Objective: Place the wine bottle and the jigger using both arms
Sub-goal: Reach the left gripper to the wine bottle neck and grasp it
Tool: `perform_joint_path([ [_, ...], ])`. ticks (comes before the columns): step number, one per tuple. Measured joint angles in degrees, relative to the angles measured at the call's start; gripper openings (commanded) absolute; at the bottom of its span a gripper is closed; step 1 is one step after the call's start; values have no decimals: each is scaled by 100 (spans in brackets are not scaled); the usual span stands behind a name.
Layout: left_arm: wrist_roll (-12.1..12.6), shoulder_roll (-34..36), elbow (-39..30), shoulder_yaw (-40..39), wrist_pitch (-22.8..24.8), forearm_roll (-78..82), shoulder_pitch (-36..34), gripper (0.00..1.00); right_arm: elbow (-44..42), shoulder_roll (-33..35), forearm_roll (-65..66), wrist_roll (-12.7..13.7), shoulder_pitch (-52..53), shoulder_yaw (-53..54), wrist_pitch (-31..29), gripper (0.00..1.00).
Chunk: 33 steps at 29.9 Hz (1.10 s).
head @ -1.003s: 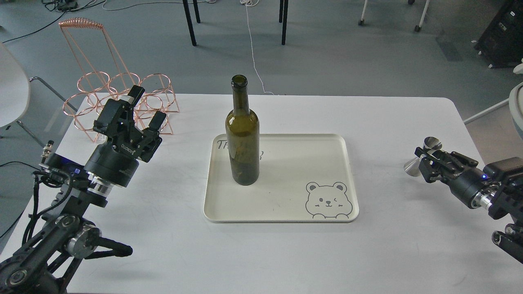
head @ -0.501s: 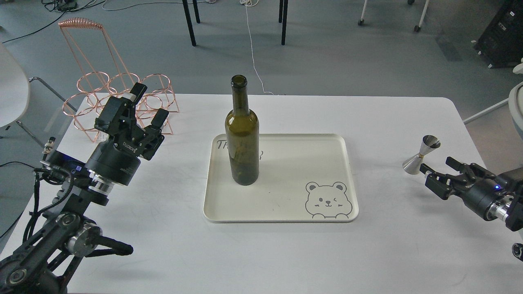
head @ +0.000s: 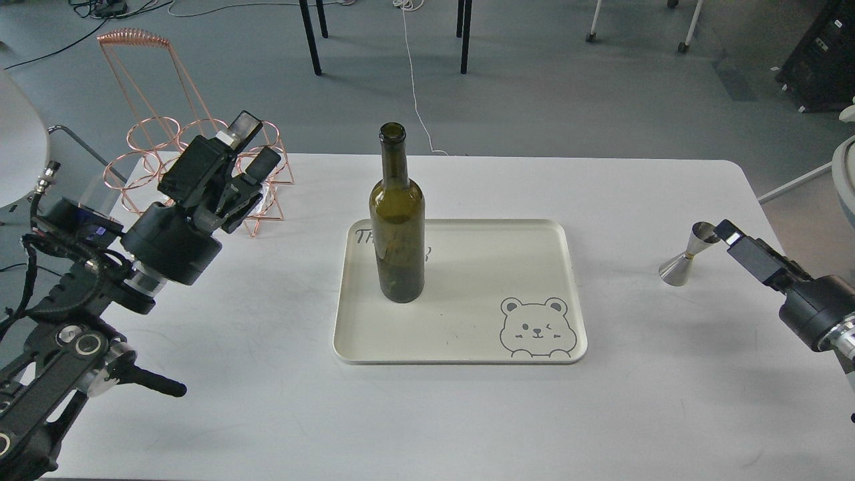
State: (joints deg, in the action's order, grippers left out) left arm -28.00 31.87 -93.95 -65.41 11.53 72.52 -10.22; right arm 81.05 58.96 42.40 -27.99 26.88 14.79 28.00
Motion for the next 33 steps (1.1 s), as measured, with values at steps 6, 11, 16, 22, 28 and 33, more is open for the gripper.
perform_joint_path([
  [6, 0, 350, -92, 359, 14, 2080, -947, 98, 229, -301, -1970, 0, 19, 349, -387, 97],
  [11, 0, 651, -24, 1077, 5, 3485, -1891, 98, 332, -314, -3498, 0, 27, 690, -1203, 97],
  [16, -1, 695, 293, 1745, -4, 4020, -2611, 98, 335, -291, -3861, 0, 30, 912, -1478, 97],
  [22, 0, 632, 696, 1903, -19, 4259, -2783, 98, 323, -265, -3872, 0, 19, 930, -1500, 97],
  [28, 0, 488, 862, 2002, -20, 4271, -2790, 98, 321, -262, -3876, 0, 2, 931, -1500, 97],
  [33, 1, 218, 1055, 2038, -20, 4271, -2902, 98, 311, -276, -3873, -1, 2, 932, -1501, 97],
])
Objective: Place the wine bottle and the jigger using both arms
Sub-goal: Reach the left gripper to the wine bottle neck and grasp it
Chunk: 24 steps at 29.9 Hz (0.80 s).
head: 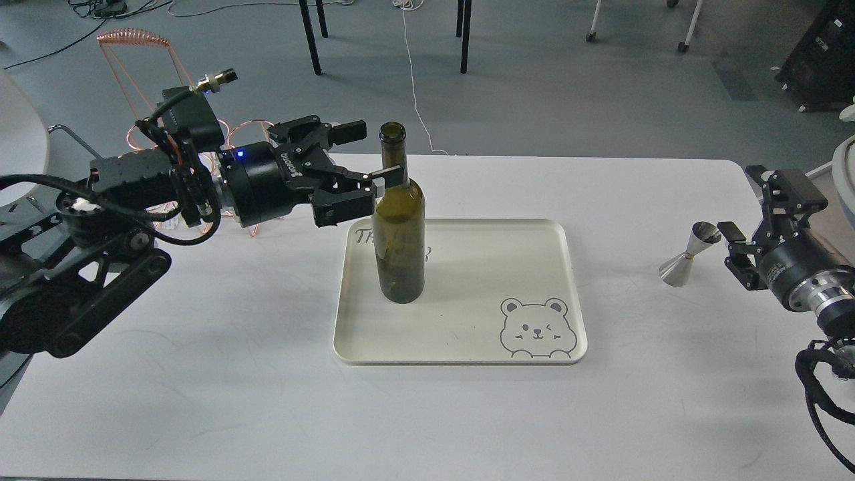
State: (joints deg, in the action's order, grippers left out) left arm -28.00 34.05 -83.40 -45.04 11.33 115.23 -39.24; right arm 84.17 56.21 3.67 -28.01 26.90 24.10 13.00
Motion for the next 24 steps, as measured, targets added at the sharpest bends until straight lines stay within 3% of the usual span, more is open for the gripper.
perform_joint_path([
  [9, 1, -343, 483, 266, 3, -9, -246, 94, -23, -5, 8, 0, 0, 6, 0, 97],
  [20, 0, -691, 588, 302, 3, -10, -263, 71, -28, 0, 11, 0, 5, 7, 1, 97],
  [22, 0, -727, 610, 302, 3, -11, -280, 58, -28, 13, 11, 0, 8, 8, 1, 97],
  [24, 0, -737, 651, 302, 2, -10, -299, 34, -28, 27, 11, 0, 9, 13, 1, 97],
])
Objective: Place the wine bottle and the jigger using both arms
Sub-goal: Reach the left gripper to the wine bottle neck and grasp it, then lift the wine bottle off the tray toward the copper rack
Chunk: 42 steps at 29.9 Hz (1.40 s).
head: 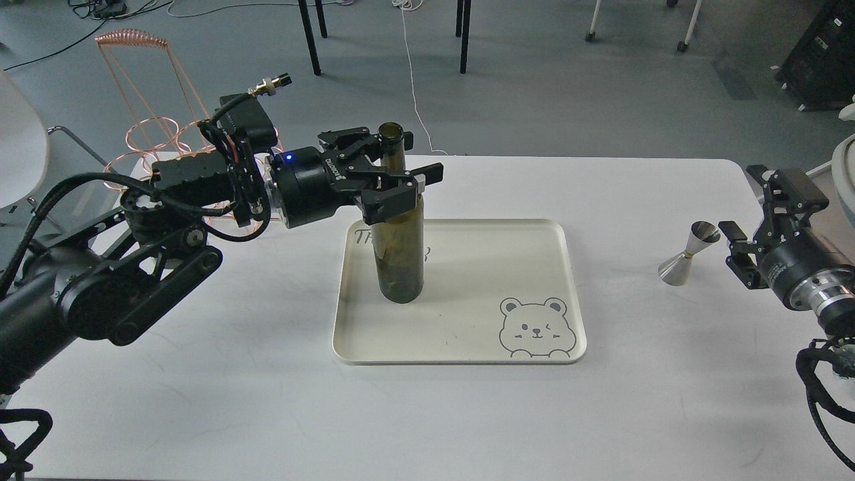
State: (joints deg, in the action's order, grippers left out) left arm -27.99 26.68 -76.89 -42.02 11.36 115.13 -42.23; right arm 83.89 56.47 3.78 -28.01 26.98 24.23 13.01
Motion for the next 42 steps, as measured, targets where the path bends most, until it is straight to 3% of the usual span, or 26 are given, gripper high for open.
perform_joint_path([
  [2, 0, -4, 25, 0, -8, 12, -10, 24, 1, 9, 0, 0, 0, 3, 0, 97],
  [10, -7, 12, 73, 0, -203, 131, -102, 14, -4, 13, 0, 0, 0, 12, 1, 97],
  [18, -3, 90, 48, -11, -230, 91, -457, 14, -4, 5, 0, 0, 1, 35, 0, 97],
  [25, -3, 628, 107, -22, -45, -239, -1595, 14, -4, 9, 0, 0, 1, 39, 9, 97],
  [32, 3, 1459, 864, -7, 144, -726, -2273, 15, 4, 14, 0, 1, 0, 39, 20, 97],
  [42, -1, 1771, 1712, 119, 93, -756, -2292, 15, -4, -14, 0, 1, -10, 30, 19, 97],
])
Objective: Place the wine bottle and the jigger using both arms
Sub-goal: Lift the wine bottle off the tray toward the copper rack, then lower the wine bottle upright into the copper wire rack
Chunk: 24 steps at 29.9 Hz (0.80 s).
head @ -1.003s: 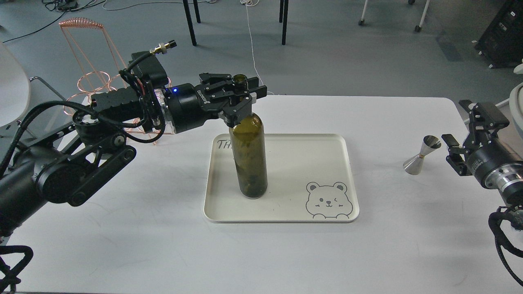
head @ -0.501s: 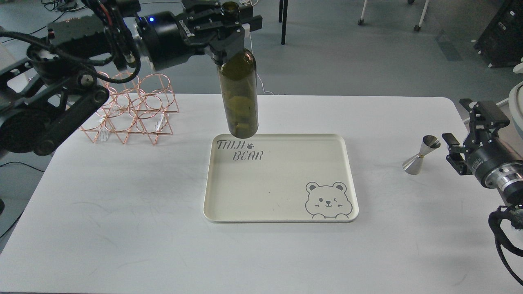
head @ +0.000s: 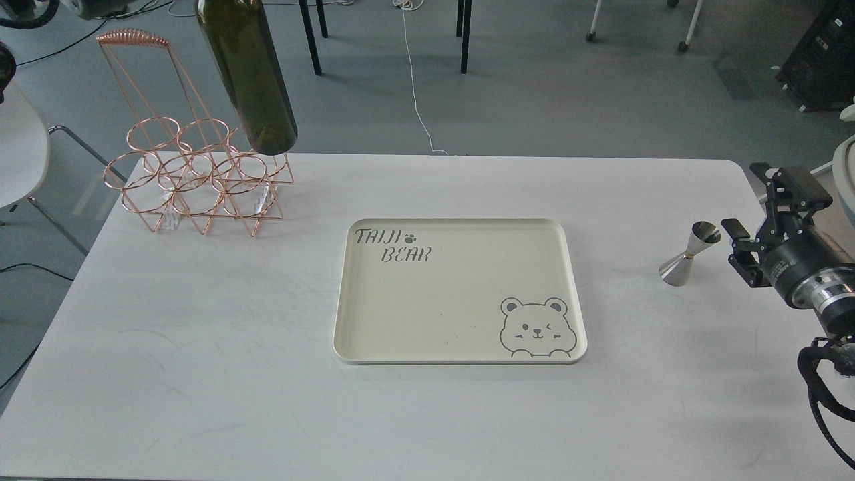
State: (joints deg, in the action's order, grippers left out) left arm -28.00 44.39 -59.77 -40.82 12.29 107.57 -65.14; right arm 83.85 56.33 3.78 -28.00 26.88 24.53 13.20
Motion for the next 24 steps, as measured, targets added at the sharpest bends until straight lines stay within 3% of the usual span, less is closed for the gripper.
perform_joint_path([
  [24, -1, -10, 577, 320, -357, 72, 381, 17, 36, 9, -9, 0, -25, 1, 18, 97],
])
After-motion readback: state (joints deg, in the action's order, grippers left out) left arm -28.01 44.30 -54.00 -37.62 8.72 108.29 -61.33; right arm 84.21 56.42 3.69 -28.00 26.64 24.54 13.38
